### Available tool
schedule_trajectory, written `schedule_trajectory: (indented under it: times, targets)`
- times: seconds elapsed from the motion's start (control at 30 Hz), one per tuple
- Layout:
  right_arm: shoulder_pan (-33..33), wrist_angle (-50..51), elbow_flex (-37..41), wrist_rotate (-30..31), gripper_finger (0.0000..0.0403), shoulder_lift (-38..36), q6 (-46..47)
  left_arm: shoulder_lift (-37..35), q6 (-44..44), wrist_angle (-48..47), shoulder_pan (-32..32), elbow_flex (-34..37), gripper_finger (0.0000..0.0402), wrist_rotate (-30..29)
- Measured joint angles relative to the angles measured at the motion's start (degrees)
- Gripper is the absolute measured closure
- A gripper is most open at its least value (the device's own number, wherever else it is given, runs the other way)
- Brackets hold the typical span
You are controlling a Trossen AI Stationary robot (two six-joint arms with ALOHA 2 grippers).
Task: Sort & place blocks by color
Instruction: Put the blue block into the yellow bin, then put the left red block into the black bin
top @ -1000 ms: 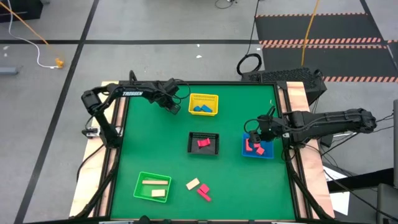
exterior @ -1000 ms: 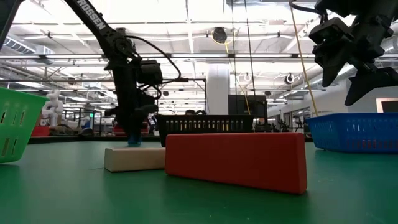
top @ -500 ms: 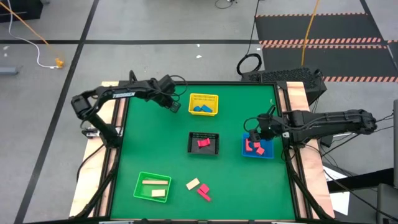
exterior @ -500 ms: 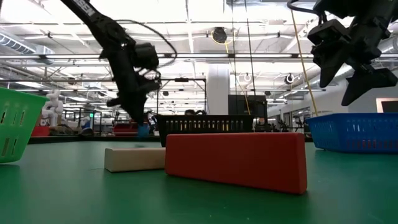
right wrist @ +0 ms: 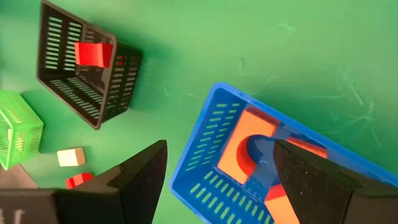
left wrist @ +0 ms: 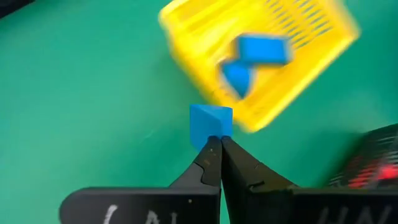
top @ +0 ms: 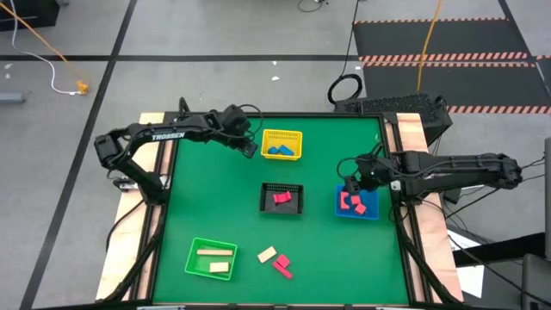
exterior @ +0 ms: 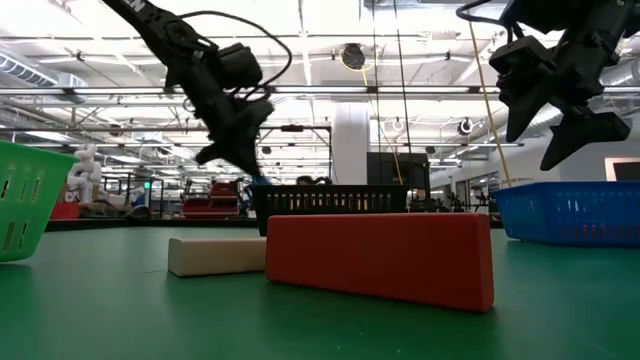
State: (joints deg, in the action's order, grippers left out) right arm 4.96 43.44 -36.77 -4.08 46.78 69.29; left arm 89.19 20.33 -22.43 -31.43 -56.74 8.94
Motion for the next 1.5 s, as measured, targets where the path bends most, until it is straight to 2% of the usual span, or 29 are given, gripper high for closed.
schedule_trajectory:
  times: [0.17, 0.37, 0.53, 0.83, 1.03, 1.17, 1.5]
  targets:
    - [1.0, -1.6, 0.0, 0.0, 0.0122, 0.0, -1.1, 0.0, 1.5, 8.5, 2.2, -0.1, 0.0401, 2.6]
    - [2.1, -3.4, 0.0, 0.0, 0.0122, 0.0, -1.5, 0.0, 2.7, 12.9, 3.8, -0.1, 0.0401, 2.8]
    - [3.3, -5.0, 0.0, 0.0, 0.0122, 0.0, -3.0, 0.5, 4.5, 13.7, 5.0, -0.1, 0.0401, -1.5]
    - [4.1, -17.1, 0.0, 7.5, 0.0122, 0.0, -10.6, 0.6, 3.9, 16.4, 5.5, -0.1, 0.0401, -6.8]
    - [4.1, -25.8, 0.0, 12.1, 0.0122, 0.0, -17.6, 0.9, 3.9, 20.6, 5.5, -0.1, 0.0401, -7.1]
    - [4.1, -29.4, 0.0, 14.8, 0.0122, 0.0, -19.6, 0.9, 3.8, 22.1, 5.5, -0.1, 0.0389, -7.1]
    - [4.1, -30.4, 0.0, 14.8, 0.0122, 0.0, -19.5, 0.9, 3.8, 22.6, 5.5, -0.1, 0.0350, -7.1]
